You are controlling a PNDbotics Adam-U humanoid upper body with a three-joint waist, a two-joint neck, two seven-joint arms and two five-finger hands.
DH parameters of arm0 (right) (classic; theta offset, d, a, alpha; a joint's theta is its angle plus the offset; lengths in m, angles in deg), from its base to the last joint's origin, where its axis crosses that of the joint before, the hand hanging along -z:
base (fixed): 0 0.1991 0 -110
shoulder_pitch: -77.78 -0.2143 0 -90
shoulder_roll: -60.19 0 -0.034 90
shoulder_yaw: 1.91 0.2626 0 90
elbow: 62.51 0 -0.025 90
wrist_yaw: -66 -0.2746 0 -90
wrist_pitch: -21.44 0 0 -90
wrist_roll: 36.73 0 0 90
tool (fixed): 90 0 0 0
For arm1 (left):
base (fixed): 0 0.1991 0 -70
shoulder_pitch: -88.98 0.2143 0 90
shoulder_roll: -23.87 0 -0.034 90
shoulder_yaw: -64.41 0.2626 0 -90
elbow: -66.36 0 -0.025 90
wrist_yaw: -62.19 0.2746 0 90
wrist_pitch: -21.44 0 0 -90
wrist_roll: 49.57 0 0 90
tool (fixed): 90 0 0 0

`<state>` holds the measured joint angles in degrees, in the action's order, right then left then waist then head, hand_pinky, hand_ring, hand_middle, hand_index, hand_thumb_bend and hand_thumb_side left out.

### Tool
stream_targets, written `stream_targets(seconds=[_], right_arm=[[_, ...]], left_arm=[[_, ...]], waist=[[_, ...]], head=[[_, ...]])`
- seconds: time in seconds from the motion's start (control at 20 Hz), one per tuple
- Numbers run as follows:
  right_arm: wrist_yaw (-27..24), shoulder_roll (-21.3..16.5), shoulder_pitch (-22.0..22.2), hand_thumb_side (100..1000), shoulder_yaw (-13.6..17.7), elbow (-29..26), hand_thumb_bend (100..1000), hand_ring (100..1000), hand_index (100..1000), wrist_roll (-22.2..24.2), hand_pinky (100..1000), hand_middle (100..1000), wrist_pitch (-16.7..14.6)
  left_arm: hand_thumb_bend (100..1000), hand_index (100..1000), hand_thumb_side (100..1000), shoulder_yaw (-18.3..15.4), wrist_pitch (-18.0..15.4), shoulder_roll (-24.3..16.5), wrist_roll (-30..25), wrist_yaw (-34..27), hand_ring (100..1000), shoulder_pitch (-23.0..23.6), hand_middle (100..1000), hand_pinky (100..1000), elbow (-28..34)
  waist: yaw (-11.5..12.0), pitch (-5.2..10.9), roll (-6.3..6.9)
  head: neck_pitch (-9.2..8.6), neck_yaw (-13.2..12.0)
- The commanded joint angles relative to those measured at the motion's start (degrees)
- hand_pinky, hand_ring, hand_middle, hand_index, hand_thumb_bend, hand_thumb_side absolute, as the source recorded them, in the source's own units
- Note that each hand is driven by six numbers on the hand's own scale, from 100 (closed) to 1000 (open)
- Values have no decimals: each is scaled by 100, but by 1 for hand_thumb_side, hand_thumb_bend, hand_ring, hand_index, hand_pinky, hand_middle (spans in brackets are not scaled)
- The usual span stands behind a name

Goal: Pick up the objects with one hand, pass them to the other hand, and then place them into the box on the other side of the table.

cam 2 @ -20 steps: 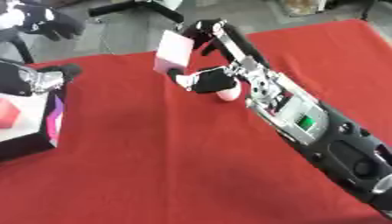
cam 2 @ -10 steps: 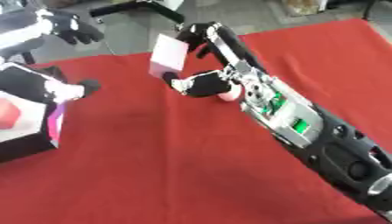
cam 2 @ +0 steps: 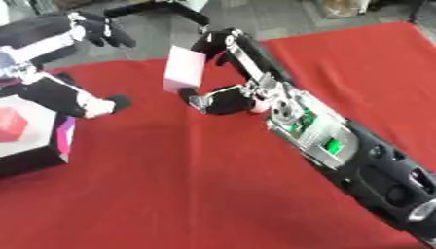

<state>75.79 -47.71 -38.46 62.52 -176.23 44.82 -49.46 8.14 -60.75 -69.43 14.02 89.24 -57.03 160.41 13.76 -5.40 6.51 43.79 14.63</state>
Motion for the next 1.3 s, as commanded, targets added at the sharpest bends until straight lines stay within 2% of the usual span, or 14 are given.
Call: stream_targets(seconds=[0.05, 0.35, 0.6, 0.65, 1.3], right_arm=[[88, -6, -117, 100, 0, -86, 100, 695, 557, 52, 667, 456, -50], [141, 33, -138, 100, -71, -86, 100, 696, 558, 112, 669, 457, -105], [222, 43, -146, 100, -101, -86, 100, 697, 559, 146, 672, 458, -170], [236, 43, -148, 100, -104, -86, 100, 697, 559, 148, 672, 458, -183], [354, 47, -153, 100, -146, -86, 100, 698, 560, 235, 674, 459, -273]], left_arm=[[416, 856, 327, -36, -3, 28, 33, 60, 810, -133, 779, 817, -12], [407, 862, 345, -25, 52, 191, 95, 172, 811, -126, 780, 818, -134], [436, 865, 464, -7, 43, 289, 79, 21, 813, -98, 781, 821, -190], [464, 865, 467, 3, 41, 299, 65, -5, 813, -97, 781, 821, -194], [480, 866, 544, 61, 32, 407, -35, -131, 814, -95, 781, 823, -56]], waist=[[-2, 163, 41], [-17, 150, 33], [-26, 132, 35], [-27, 130, 37], [-28, 98, 52]], head=[[33, -45], [33, -117], [33, -148], [33, -150], [33, -202]])
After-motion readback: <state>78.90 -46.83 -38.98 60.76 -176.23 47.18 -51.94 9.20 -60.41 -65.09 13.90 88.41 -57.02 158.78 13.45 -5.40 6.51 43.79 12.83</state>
